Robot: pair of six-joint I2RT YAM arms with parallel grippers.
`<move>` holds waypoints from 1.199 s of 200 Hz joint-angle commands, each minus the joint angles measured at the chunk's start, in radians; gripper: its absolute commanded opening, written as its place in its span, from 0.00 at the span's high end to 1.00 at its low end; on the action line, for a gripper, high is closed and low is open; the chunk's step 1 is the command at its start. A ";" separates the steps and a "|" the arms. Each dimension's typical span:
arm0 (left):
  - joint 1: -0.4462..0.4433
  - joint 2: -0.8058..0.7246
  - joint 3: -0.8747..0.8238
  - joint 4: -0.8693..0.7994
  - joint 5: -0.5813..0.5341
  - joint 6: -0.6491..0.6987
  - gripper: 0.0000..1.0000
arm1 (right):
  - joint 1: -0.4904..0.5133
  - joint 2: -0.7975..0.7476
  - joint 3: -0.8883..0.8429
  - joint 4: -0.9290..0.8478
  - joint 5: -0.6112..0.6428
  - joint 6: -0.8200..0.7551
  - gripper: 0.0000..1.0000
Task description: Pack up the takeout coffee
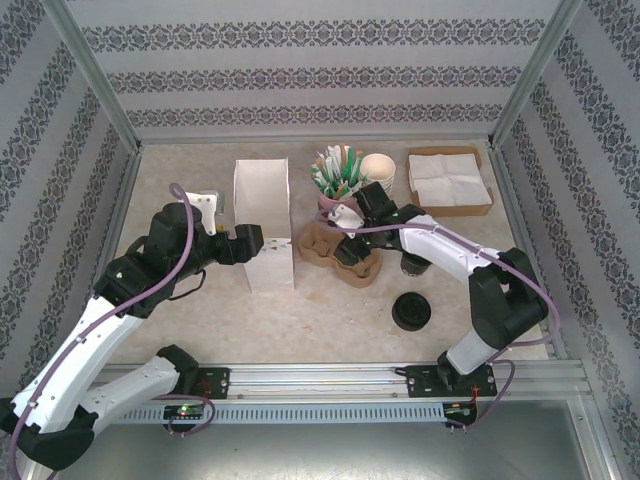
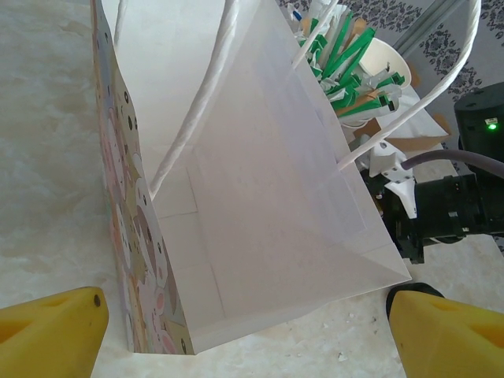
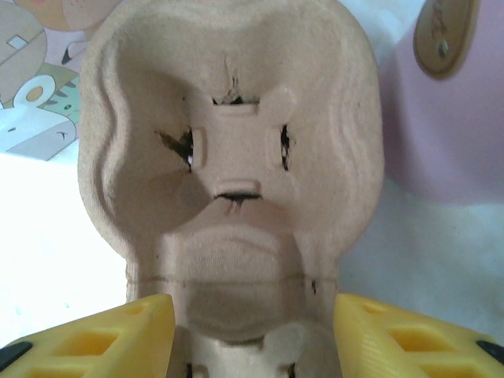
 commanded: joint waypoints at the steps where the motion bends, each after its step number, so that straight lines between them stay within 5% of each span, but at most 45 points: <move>1: 0.010 -0.010 -0.010 0.036 0.004 -0.017 0.07 | 0.010 -0.041 -0.024 -0.047 0.030 0.092 0.44; 240: 0.010 0.016 0.065 -0.061 0.053 -0.043 0.07 | 0.041 0.086 0.100 -0.086 0.003 0.136 0.41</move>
